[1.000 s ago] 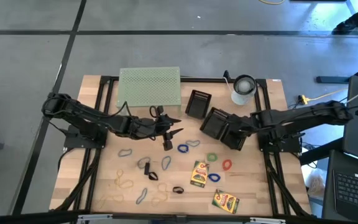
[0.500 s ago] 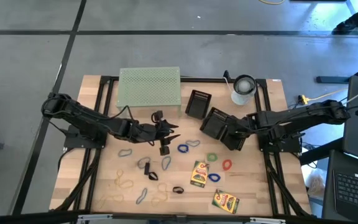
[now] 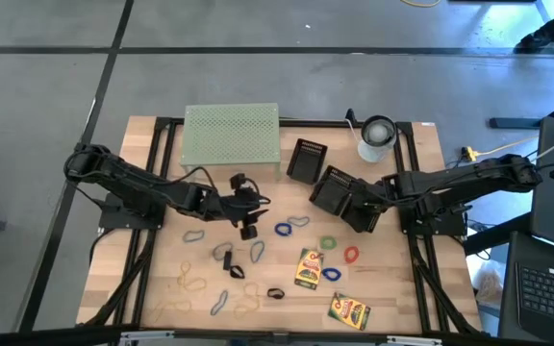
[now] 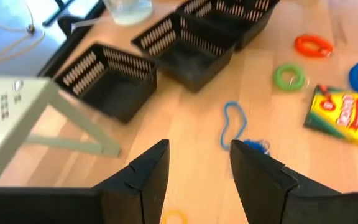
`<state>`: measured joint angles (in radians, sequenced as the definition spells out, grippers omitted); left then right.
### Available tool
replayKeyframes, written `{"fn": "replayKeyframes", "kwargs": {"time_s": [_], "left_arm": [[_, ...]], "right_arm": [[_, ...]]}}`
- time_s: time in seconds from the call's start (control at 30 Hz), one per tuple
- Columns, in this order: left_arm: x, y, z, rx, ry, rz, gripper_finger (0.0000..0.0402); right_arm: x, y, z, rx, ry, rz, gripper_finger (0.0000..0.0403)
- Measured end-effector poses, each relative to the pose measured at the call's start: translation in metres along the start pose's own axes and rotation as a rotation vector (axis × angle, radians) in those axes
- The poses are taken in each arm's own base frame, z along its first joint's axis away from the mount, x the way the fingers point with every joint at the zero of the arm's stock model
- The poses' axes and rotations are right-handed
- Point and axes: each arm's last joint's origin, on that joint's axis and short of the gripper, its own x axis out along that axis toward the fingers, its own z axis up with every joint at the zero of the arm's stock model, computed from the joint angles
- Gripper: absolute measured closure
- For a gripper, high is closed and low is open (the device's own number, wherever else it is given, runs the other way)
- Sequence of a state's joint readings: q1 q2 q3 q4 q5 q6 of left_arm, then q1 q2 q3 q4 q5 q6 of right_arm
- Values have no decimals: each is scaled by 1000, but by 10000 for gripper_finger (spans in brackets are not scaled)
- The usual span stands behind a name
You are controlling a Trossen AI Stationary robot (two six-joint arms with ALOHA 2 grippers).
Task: Pick & Place Office Desk Supplies
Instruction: Put the black rubber into the bottom black bin, then put the blue rubber band into the bottom black bin
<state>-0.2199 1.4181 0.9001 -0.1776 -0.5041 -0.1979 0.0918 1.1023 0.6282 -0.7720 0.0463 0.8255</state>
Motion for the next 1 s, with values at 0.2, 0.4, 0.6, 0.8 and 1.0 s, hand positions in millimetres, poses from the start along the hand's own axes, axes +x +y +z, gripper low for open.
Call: {"fn": "replayKeyframes", "kwargs": {"time_s": [0.2,0.4,0.6,0.8,1.0], "left_arm": [[0,0,-2,0,16,3,237],[0,1,-2,4,23,5,237],[0,2,-7,14,66,41,237],[-1,3,-13,-3,110,54,237],[-2,3,-15,3,131,60,237]], "right_arm": [[-20,9,12,5,30,76,170],[-47,35,38,-156,-254,188,180],[-35,58,51,-392,-471,277,189],[-3,76,57,-563,-473,239,190],[39,84,61,-651,-375,179,190]]}}
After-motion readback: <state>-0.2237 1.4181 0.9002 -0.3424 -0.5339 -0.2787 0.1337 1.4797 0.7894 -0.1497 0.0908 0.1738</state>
